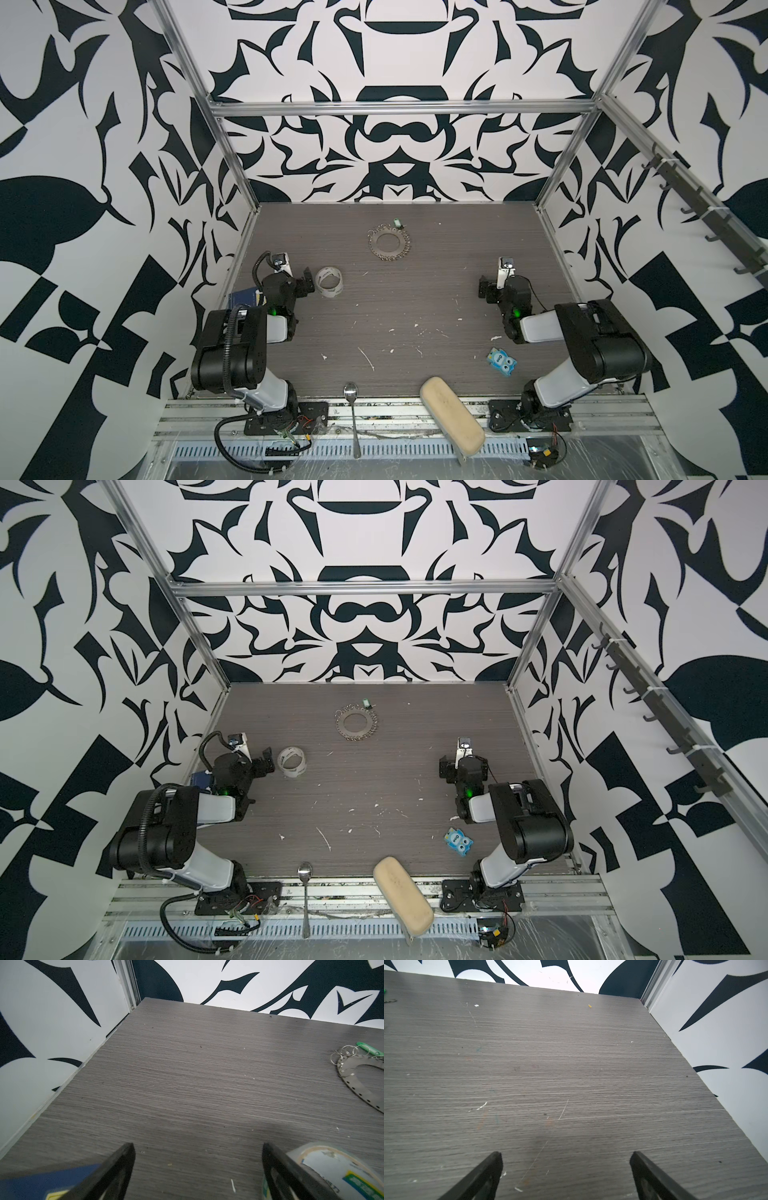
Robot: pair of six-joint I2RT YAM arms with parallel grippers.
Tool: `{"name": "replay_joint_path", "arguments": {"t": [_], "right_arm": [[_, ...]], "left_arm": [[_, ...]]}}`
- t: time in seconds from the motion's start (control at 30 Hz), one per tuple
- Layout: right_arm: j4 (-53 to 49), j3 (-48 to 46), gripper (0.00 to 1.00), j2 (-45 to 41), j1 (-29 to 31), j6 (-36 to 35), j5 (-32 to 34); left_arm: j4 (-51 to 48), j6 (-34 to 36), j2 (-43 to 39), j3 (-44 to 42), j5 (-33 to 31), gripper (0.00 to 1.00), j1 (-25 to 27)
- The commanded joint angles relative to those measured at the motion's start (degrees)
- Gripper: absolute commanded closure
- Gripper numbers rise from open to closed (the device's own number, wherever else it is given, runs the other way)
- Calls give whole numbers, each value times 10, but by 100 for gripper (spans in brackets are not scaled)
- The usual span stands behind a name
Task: Remove the keys from the keyring
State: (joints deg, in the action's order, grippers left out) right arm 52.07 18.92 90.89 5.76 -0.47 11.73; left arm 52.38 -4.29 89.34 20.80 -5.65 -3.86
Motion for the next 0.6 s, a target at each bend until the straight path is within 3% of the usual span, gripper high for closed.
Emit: {"name": "replay_joint_path", "arguments": {"t": [0.0,0.17,0.27,0.37,0.47,0.57], "right_arm": [[10,11,0,-16,1,-6,0],[15,10,0,-18,1,-6,-1],[-22,10,0,-69,4,4,12],[-253,71,0,-184,4,51,36],[-415,137,0,-232,4,103,20],[-513,189,0,-238,4,146,-59]], "left_arm": [[8,-8,1,6,4,0,-2],[10,-15,-23,0,-24,1,2],[-105,-11,-98,33,-62,0,21],[-336,-49,-149,142,-73,0,39],[-527,-118,-134,271,-59,1,63],[-608,-151,-93,360,-57,0,124]]}}
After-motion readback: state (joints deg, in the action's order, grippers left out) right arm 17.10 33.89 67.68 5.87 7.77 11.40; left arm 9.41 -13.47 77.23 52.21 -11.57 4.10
